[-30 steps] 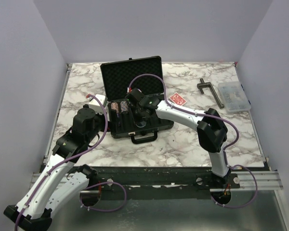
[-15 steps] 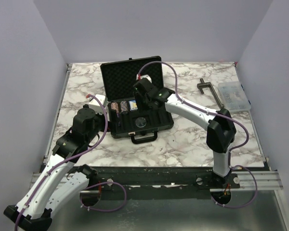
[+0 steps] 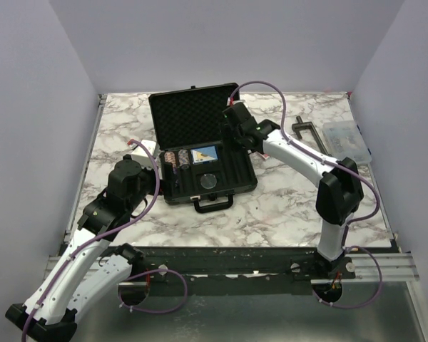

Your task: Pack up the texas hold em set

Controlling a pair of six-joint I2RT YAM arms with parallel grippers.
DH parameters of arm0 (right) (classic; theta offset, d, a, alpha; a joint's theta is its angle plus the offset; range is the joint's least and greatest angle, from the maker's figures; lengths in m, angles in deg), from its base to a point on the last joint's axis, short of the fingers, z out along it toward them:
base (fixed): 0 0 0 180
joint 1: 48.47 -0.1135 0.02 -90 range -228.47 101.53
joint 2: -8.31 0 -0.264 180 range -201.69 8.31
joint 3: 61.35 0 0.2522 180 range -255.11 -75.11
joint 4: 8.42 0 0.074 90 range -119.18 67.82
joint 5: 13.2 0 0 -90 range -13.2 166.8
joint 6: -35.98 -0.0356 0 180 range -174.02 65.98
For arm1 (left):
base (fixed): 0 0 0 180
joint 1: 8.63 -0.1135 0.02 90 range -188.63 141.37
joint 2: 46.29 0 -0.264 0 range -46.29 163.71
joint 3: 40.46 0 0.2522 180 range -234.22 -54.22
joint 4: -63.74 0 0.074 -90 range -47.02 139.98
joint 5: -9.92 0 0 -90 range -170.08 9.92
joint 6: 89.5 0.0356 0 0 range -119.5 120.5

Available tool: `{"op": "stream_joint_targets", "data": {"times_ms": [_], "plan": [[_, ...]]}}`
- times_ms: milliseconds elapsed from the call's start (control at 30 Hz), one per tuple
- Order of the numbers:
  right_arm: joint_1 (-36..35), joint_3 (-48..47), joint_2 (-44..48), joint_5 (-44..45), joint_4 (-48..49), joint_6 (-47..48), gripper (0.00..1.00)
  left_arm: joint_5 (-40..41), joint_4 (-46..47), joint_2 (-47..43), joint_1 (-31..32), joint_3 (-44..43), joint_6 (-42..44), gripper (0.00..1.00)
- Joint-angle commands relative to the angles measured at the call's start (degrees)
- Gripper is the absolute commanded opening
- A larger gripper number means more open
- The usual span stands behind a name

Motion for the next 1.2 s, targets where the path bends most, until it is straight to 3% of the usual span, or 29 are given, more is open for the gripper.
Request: {"op": "stream_joint_targets", "data": {"times_ms": [0,100,167,400,700,1167], "plan": [[-0.5,4.3,3.4,-8.6,0.2,-1.4,0.70,0.6,0.5,-0.4,-0.1,0.4,0.5,0.91],[-1.0,8.3,4.8,-19.3,3.0,-4.5,0.74,0.5,0.5,-0.4,-0.1,0.5,0.4,0.91],[-2.8,9.7,4.8,-21.7,4.4,-5.8,0.76,0.5,0.5,-0.4,-0.1,0.5,0.5,0.91],[-8.3,6.8,0.5,-20.7,4.3,-7.4,0.79,0.5,0.5,-0.4,-0.1,0.5,0.5,0.91],[-10.5,3.5,-4.6,-14.5,1.9,-8.2,0.80,0.7,0.6,-0.8,-0.1,0.4,0.5,0.91],[-14.2,-1.0,-10.8,-5.8,-3.6,-7.6,0.75,0.6,0.6,-1.0,-0.1,0.5,0.5,0.91]]}}
